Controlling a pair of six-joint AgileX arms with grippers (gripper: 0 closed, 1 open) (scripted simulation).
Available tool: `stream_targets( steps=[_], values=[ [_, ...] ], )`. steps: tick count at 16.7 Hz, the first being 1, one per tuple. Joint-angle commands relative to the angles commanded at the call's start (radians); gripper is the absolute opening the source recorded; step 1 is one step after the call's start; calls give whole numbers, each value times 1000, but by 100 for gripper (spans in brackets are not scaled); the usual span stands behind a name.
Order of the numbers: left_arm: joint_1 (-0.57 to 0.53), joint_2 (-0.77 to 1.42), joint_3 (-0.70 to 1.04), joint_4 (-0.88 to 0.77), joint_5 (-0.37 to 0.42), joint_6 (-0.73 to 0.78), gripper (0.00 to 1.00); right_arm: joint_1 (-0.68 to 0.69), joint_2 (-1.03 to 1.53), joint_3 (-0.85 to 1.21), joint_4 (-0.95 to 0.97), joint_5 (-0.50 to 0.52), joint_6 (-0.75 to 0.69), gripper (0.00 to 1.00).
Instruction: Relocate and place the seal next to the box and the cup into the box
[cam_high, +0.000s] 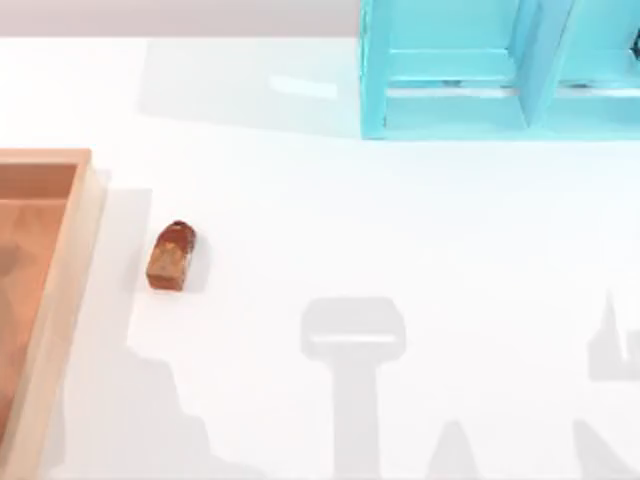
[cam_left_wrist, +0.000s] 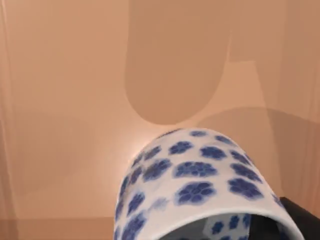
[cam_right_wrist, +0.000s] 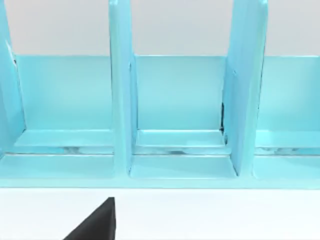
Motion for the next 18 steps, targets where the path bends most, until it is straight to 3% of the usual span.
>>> stream_targets(
  steps=[7, 18],
  values=[
    [29, 9, -48, -17, 30, 10, 0, 0, 0, 0, 0, 0, 0, 100],
    [29, 9, -48, -17, 30, 10, 83, 0, 0, 0, 0, 0, 0, 100]
  ],
)
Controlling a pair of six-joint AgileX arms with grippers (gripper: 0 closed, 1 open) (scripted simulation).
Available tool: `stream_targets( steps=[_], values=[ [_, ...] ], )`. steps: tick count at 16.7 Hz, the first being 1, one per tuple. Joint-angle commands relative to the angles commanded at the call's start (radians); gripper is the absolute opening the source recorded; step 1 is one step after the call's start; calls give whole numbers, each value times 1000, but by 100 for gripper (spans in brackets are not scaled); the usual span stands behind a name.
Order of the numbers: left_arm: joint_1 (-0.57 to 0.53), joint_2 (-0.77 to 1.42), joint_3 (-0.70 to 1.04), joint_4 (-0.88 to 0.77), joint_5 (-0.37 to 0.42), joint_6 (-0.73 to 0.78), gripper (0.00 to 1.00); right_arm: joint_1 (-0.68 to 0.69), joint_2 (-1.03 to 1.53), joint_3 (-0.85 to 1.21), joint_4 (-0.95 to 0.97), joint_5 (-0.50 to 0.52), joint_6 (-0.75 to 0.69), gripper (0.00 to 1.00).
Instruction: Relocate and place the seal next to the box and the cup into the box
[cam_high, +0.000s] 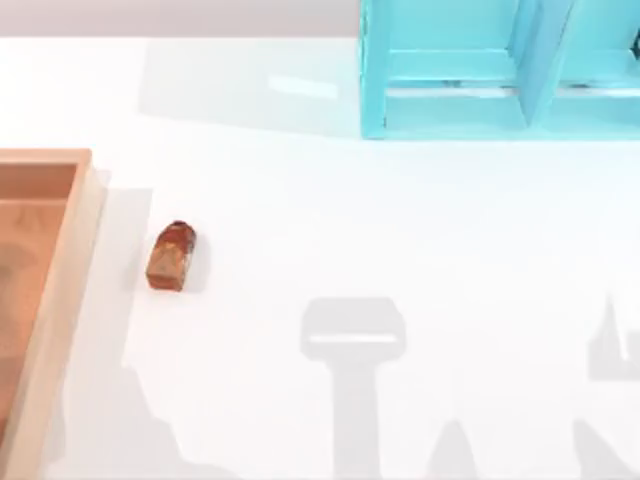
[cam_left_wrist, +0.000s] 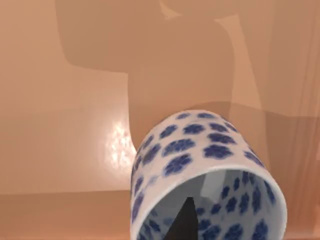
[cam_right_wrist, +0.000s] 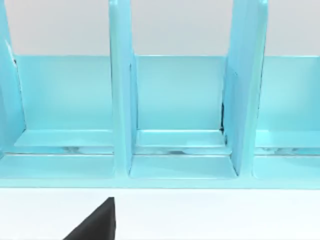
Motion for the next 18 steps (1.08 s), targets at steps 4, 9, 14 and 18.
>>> stream_targets(
  steps=[4, 9, 14, 18],
  values=[
    [0, 0, 0, 0, 0, 0, 100, 0, 0, 0, 0, 0, 0, 100],
    [0, 0, 0, 0, 0, 0, 100, 0, 0, 0, 0, 0, 0, 100],
    [12, 1, 30, 10, -34, -6, 100, 0, 0, 0, 0, 0, 0, 100],
    [5, 4, 199, 20, -101, -11, 100, 0, 0, 0, 0, 0, 0, 100]
  ],
)
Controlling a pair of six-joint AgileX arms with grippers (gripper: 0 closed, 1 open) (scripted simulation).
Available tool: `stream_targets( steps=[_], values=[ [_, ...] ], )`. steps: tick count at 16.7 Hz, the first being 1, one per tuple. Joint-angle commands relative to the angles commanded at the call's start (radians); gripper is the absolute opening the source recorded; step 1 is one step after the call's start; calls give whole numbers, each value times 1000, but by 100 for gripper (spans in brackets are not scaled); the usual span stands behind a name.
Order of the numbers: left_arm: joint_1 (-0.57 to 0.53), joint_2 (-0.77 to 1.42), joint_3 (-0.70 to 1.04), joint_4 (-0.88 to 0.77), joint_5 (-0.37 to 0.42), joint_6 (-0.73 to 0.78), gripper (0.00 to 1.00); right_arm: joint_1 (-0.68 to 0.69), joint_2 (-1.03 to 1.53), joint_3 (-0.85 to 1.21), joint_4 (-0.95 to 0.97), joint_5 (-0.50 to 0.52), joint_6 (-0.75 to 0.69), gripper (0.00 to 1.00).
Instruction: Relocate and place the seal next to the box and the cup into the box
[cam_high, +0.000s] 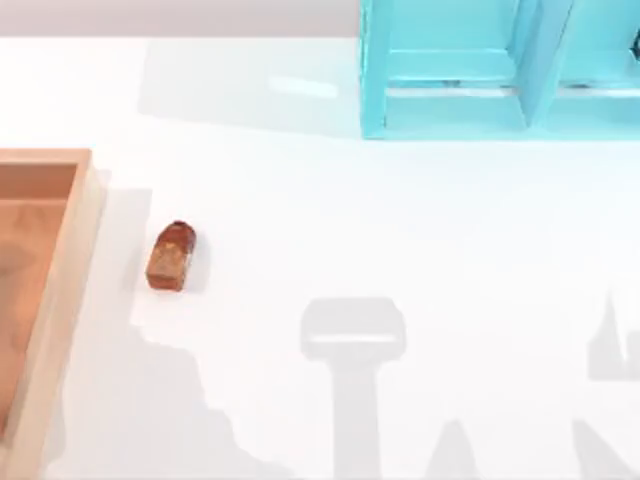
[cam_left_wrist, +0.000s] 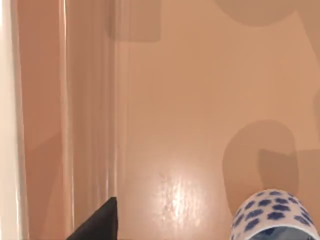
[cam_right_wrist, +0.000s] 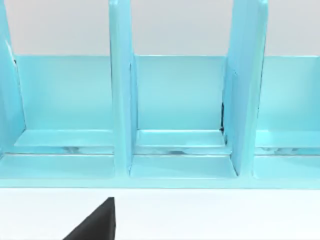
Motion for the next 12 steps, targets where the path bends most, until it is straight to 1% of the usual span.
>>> stream_targets(
  steps=[2, 5, 8, 10, 12],
  values=[
    [-20, -17, 104, -55, -8, -5, 100, 0, 0, 0, 0, 0, 0, 100],
    [-33, -31, 182, -213, 4, -24, 100, 0, 0, 0, 0, 0, 0, 100],
    [-42, -52, 176, -366, 61, -3, 100, 0, 0, 0, 0, 0, 0, 100],
    [-21, -60, 164, -417, 94, 7, 100, 0, 0, 0, 0, 0, 0, 100],
    [-11, -61, 154, -427, 101, 4, 100, 0, 0, 0, 0, 0, 0, 100]
  ],
)
